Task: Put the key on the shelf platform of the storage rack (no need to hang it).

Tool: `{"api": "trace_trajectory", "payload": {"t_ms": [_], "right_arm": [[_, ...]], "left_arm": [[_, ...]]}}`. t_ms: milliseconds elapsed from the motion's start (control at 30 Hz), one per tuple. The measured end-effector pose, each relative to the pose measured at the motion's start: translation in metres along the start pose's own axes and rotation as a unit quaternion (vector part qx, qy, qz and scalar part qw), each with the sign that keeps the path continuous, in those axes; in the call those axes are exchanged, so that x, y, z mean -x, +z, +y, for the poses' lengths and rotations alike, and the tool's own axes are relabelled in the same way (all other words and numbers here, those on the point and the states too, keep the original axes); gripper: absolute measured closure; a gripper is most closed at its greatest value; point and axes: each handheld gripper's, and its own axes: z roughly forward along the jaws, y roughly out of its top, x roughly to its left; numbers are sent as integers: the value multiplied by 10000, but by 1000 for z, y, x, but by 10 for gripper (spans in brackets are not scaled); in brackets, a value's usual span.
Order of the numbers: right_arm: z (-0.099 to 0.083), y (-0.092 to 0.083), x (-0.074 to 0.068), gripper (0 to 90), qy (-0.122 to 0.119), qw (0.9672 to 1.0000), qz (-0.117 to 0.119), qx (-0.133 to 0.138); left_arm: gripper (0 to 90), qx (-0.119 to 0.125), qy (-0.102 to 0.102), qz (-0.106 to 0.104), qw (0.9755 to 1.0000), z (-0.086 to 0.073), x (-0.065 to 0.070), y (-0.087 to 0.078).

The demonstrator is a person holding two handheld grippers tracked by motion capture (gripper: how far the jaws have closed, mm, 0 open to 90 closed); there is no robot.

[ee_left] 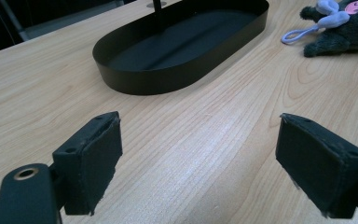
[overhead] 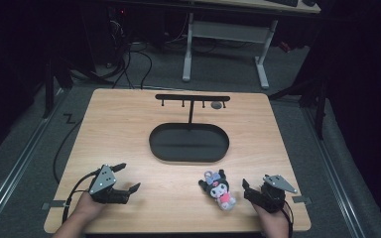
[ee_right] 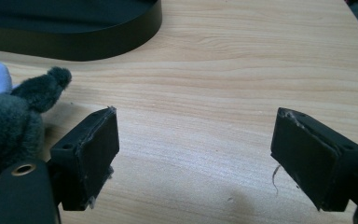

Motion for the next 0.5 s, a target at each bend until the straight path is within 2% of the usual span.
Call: {"api": "trace_trajectory", "payload": {"t_ms": [500], "right_arm": [[-1,-2,2,148,-25,10000,-26,60]], "left_arm": [[154,-5,16,-9,10000,0,0,0]]}}
